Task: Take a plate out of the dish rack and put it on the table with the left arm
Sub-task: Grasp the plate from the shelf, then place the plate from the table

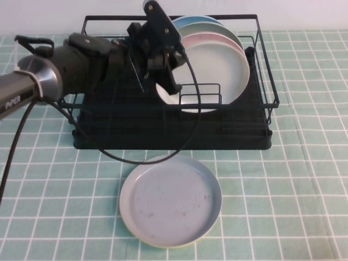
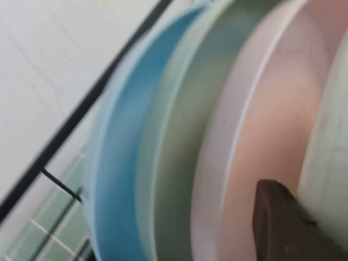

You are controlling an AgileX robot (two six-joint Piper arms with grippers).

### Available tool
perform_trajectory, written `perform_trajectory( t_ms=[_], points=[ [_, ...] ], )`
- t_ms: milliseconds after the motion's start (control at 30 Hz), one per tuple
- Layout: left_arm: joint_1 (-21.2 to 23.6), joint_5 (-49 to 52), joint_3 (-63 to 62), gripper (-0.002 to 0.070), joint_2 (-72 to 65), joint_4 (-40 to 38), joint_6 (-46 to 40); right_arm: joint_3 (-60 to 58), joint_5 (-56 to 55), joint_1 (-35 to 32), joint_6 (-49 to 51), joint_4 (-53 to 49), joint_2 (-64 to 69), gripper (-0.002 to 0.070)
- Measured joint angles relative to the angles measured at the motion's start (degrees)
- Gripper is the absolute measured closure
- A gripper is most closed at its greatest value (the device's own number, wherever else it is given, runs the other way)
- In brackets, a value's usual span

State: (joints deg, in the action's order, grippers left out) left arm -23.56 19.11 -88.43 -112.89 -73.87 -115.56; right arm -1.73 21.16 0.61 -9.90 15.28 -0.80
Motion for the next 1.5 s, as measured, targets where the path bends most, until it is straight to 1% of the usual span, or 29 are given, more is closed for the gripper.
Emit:
perform_trajectory(
  t_ms=[133, 333, 433, 500, 567, 633, 700, 833, 900, 967, 1067, 1133, 1233, 1367, 1500],
  points=[
    [-0.1, 0.6, -2.0, 0.0603, 2.4, 0.0, 0.1, 0.0, 0.0, 0.0, 0.0, 0.0, 0.0, 0.0694],
    [-0.2, -1.2, -3.9, 0.0606, 8.9, 0.0, 0.2, 0.0, 0.0, 0.0, 0.0, 0.0, 0.0, 0.0694],
    [-0.1, -1.1, -3.9, 0.0606, 12.2, 0.0, 2.7, 0.0, 0.0, 0.0, 0.0, 0.0, 0.0, 0.0694],
    [-0.1, -0.6, -3.9, 0.0606, 14.4, 0.2, 8.0, 0.0, 0.0, 0.0, 0.0, 0.0, 0.0, 0.0694],
    [0.0, 1.6, -3.9, 0.0606, 16.8, 2.2, 16.6, 0.0, 0.0, 0.0, 0.0, 0.0, 0.0, 0.0694],
    [0.1, 5.0, -3.9, 0.0606, 19.2, 6.2, 25.9, 0.0, 0.0, 0.0, 0.0, 0.0, 0.0, 0.0694],
    [0.1, 10.1, -4.3, 0.0606, 20.9, 12.4, 36.0, 0.0, 0.0, 0.0, 0.0, 0.0, 0.0, 0.0694],
    [0.9, 25.2, -4.4, 0.0606, 22.2, 24.6, 57.6, 0.0, 0.0, 0.0, 0.0, 0.0, 0.0, 0.0694],
    [2.3, 31.4, -4.4, 0.0606, 21.9, 28.4, 64.3, 0.0, 0.0, 0.0, 0.0, 0.0, 0.0, 0.0694],
    [4.7, 35.9, -3.6, 0.0606, 21.3, 29.3, 69.0, 0.0, 0.0, 0.0, 0.0, 0.0, 0.0, 0.0694],
    [8.7, 40.6, -0.3, 0.0606, 21.0, 27.4, 71.9, 0.0, 0.0, 0.0, 0.0, 0.0, 0.0, 0.0694],
    [11.2, 44.1, 3.7, 0.0606, 21.0, 26.0, 72.3, 0.0, 0.0, 0.0, 0.0, 0.0, 0.0, 0.0694],
    [12.9, 46.1, 11.4, 0.0606, 21.2, 25.4, 71.8, 0.0, 0.0, 0.0, 0.0, 0.0, 0.0, 0.0694],
    [13.2, 43.0, 22.8, 0.0606, 21.7, 22.2, 67.1, 0.0, 0.0, 0.0, 0.0, 0.0, 0.0, 0.0694],
    [13.2, 35.5, 30.8, 0.0606, 21.9, 16.6, 60.2, 0.0, 0.0, 0.0, 0.0, 0.0, 0.0, 0.0694]
  ],
)
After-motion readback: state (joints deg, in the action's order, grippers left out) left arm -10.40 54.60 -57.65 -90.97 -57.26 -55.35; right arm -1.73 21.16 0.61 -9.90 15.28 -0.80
